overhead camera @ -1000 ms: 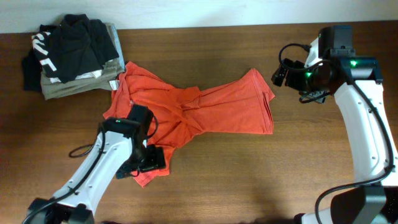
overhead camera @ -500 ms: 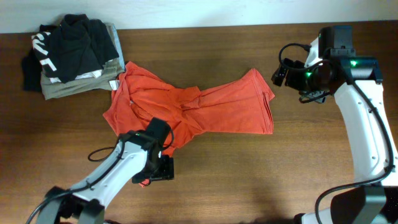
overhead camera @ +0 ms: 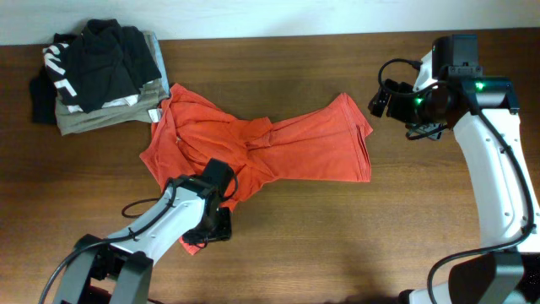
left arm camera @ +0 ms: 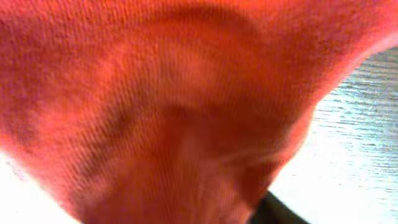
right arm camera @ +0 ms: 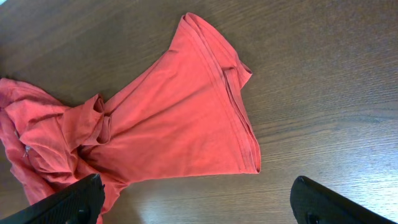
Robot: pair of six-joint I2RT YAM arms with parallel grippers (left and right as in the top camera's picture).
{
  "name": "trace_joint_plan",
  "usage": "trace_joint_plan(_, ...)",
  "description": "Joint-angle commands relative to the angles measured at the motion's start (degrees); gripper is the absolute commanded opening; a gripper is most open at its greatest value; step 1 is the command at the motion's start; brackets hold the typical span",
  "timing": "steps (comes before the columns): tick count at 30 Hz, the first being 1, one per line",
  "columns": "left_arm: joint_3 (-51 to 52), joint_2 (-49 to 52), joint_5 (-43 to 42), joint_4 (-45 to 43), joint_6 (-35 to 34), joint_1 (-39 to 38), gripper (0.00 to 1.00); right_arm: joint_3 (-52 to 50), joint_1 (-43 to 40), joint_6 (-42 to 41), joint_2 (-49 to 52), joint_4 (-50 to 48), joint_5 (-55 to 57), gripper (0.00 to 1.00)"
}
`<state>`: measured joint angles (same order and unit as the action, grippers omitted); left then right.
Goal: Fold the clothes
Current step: 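Grasp the near corner of the red T-shirt with the left gripper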
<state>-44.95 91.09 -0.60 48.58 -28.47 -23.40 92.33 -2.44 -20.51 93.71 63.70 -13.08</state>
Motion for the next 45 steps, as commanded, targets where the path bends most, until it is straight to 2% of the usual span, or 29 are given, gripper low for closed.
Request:
trace_joint_plan(1, -0.2, 0.4, -0.7, 0.1, -0.2, -0.2, 0.19, 0.5, -0.2, 0.5, -0.3, 0.0, 0.5, 0.99)
trace_joint_plan(2, -0.3, 0.4, -0.7, 0.2, -0.2, -0.2, 0.01, 0.5, -0.2, 0.5, -0.3, 0.0, 0.5, 0.99)
trace_joint_plan(6, -6.1, -1.4, -0.5, 7.3, -0.1, -0.2, 0.01, 0.5, -0.2, 0.5, -0.3, 0.0, 0.5, 0.99)
trace_joint_plan(9, -10.9, -6.8, -0.7, 12.5, 0.0, -0.2, 0.00, 0.5, -0.2, 0.5, -0.3, 0.0, 0.5, 0.99)
trace_joint_plan(11, -11.3, -11.5, -0.6, 12.3, 0.0, -0.2, 0.01, 0.5, -0.2, 0.5, -0.3, 0.0, 0.5, 0.99)
trace_joint_plan(12, -11.3, -11.7, -0.1, 10.8, 0.0, -0.2, 0.02, 0.5, -0.2, 0.5, -0.3, 0.0, 0.5, 0.99)
trace_joint_plan(13, -11.2, -11.6, 0.4, 9.2, 0.0, -0.2, 0.07, 0.5, -0.2, 0.5, -0.3, 0.0, 0.5, 0.99)
trace_joint_plan(14, -11.0, -11.0, 1.0, 7.3, 0.0, -0.2, 0.19, 0.5, -0.2, 0.5, -0.3, 0.0, 0.5, 0.99)
trace_joint_plan(15, -10.4, -10.3, 1.1, 5.5, 0.0, -0.2, 0.23, 0.5, -0.2, 0.5, -0.3, 0.0, 0.5, 0.98)
trace_joint_plan(19, -7.7, -2.3, 3.3, -1.9, 0.0, -0.2, 0.27, 0.5, -0.2, 0.5, -0.3, 0.0, 0.5, 0.99)
trace_joint_plan(22, -8.5, -3.3, 3.5, 3.0, 0.0, -0.2, 0.28, 0.5, -0.2, 0.5, -0.3, 0.0, 0.5, 0.99)
trace_joint_plan(25, -11.8, -9.6, 3.4, 12.3, 0.0, -0.2, 0.28, 0.5, -0.2, 0.5, -0.3, 0.0, 0.5, 0.99)
trace_joint_plan(27, -11.9, -13.5, 2.8, 17.3, -2.8, -0.2, 0.28, 0.5, -0.2, 0.5, -0.3, 0.0, 0.5, 0.99)
trace_joint_plan(29, -9.2, -13.6, -2.2, 17.7, -3.3, -0.2, 0.28, 0.5, -0.2, 0.5, -0.3, 0.0, 0.5, 0.99)
trace_joint_plan(30, -7.2, -13.1, -2.2, 17.1, -4.2, -0.2, 0.29, 0.5, -0.2, 0.5, -0.3, 0.0, 0.5, 0.99)
trace_joint_plan(31, -4.4, -12.5, -2.2, 14.7, -4.4, -0.2, 0.34, 0.5, -0.2, 0.5, -0.3, 0.0, 0.5, 0.99)
trace_joint_plan(33, -1.8, -11.2, 3.3, 12.3, -11.4, -0.1, 0.49, 0.5, -0.2, 0.5, -0.3, 0.0, 0.5, 0.99)
trace_joint_plan(35, -0.6, -11.1, 6.2, 12.0, -15.3, 1.5, 0.56, 0.5, -0.2, 0.5, -0.3, 0.0, 0.5, 0.99)
trace_joint_plan(39, 2.0, -11.0, 5.8, 6.6, -15.2, 7.8, 0.56, 0.5, -0.2, 0.5, -0.3, 0.0, 0.5, 0.99)
trace_joint_plan(45, 4.0, -7.4, 3.2, -0.8, -15.2, 8.2, 0.56, 0.5, -0.2, 0.5, -0.3, 0.0, 0.5, 0.99)
